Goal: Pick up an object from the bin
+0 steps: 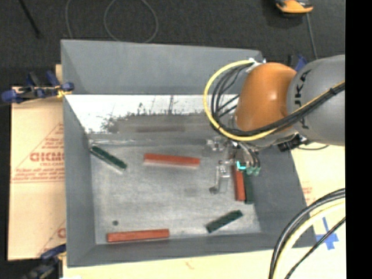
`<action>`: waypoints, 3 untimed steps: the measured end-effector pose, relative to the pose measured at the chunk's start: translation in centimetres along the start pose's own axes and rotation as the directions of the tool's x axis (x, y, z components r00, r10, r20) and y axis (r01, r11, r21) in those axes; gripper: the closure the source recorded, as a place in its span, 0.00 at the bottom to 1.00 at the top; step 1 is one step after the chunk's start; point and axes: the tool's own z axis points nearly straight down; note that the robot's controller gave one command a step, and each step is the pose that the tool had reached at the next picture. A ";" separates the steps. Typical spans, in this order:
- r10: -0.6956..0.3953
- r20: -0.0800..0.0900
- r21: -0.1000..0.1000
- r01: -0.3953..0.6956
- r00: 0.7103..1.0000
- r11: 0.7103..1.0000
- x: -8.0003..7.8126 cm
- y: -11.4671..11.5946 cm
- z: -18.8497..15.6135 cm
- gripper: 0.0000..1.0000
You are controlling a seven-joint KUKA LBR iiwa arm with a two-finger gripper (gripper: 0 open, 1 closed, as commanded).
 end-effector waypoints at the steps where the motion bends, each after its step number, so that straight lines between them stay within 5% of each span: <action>1: -0.043 0.007 0.000 0.043 0.999 0.999 -5.9 3.4 8.1 0.00; 2: 0.073 0.013 -0.004 -0.073 0.997 0.997 -5.4 6.1 4.5 0.00; 3: 0.083 0.014 -0.002 -0.082 0.996 0.997 -5.5 4.3 2.3 0.00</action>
Offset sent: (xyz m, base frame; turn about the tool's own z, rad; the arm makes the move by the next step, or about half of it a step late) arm 0.0575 0.0339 -0.0778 -0.0394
